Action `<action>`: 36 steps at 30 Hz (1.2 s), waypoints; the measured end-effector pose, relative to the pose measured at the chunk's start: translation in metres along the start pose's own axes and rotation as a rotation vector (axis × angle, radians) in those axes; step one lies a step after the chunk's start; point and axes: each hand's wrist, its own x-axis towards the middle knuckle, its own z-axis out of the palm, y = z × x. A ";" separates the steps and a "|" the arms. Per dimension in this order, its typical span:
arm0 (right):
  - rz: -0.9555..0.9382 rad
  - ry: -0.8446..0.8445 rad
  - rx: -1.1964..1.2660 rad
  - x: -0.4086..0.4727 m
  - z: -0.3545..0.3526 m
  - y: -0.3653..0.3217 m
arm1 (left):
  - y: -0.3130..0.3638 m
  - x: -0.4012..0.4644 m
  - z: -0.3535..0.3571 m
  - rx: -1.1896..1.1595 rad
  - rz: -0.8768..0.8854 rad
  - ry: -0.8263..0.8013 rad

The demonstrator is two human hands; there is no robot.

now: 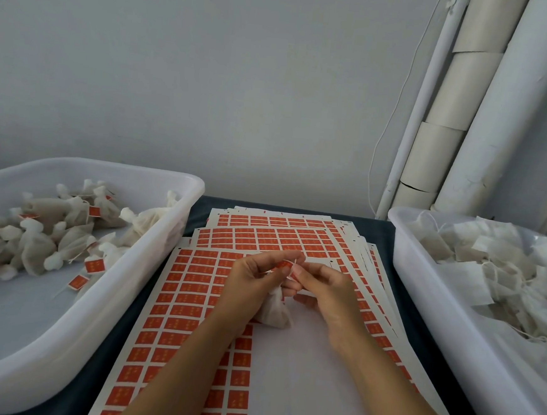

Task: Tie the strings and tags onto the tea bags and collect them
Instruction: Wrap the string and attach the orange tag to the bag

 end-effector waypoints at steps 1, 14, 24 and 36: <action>0.011 -0.025 0.005 0.000 -0.001 0.000 | 0.001 0.000 0.000 0.004 0.000 -0.008; -0.060 -0.046 0.056 -0.001 -0.003 -0.001 | 0.002 0.000 -0.001 -0.012 -0.185 -0.015; -0.054 -0.140 0.097 -0.003 -0.003 -0.004 | 0.003 -0.003 0.005 0.013 -0.232 -0.011; -0.097 -0.129 0.026 -0.004 -0.004 -0.007 | 0.002 0.001 0.001 0.005 -0.219 -0.015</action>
